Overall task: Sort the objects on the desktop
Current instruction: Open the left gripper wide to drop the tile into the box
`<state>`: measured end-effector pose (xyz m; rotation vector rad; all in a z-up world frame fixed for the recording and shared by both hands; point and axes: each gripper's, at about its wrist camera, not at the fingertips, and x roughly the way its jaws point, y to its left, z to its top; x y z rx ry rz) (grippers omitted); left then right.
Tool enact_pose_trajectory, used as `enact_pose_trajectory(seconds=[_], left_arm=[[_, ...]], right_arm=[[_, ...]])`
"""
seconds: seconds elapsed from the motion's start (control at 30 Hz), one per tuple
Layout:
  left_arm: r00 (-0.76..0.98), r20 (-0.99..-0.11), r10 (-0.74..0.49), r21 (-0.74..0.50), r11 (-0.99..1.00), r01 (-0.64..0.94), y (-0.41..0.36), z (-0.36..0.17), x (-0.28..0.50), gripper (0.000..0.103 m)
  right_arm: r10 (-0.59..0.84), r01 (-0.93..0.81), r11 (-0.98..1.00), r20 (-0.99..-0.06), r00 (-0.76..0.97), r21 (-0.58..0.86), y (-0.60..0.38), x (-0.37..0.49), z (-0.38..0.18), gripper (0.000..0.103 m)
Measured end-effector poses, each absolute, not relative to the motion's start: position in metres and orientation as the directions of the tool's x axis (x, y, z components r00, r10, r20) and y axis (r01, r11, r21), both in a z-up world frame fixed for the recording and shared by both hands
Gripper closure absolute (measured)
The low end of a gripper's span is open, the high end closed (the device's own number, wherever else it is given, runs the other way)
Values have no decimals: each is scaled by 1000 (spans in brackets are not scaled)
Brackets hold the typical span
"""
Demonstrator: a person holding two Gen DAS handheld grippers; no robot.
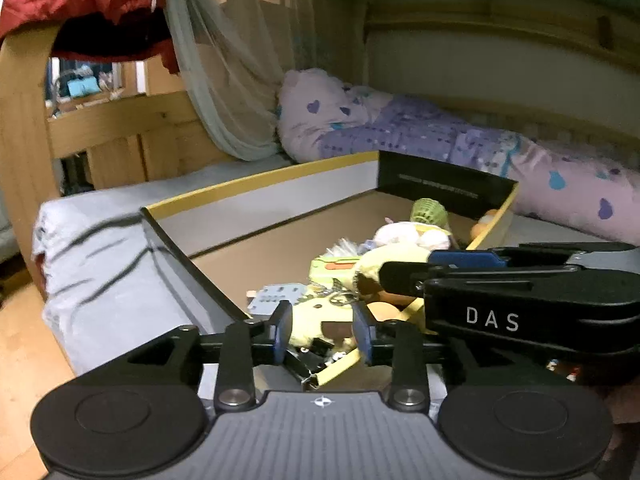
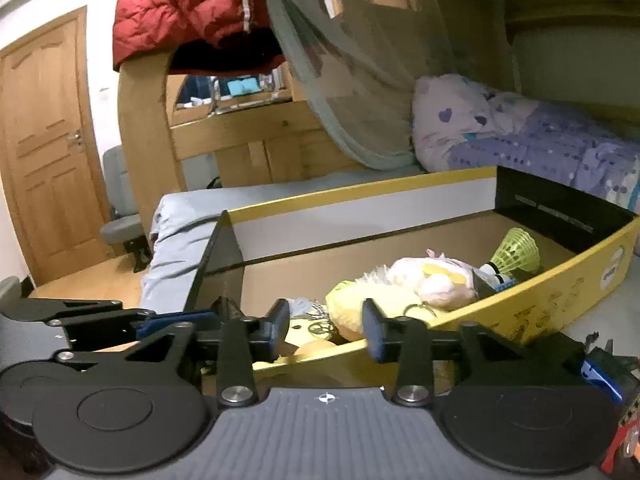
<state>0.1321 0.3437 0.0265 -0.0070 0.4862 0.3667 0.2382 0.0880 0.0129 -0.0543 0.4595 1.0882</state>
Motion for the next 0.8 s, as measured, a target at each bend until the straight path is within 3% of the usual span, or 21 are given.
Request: enact_pose_trajectory(seconds=[0.23,0.33,0.8], left_arm=[[815,-449,365,82,926,-369,340,30,134,45],[802,-453,389,100,916,-388,335,32,134,27],[778,-482,403,143,912,-384,303,54,128,26]], right_arm=[[841,-856,482,-373,392,188,82,238,15,62],[839,-851,490,-367,401,190,77,237,16,62],[812,-806,551,-358,460,215,34,234,26,62]])
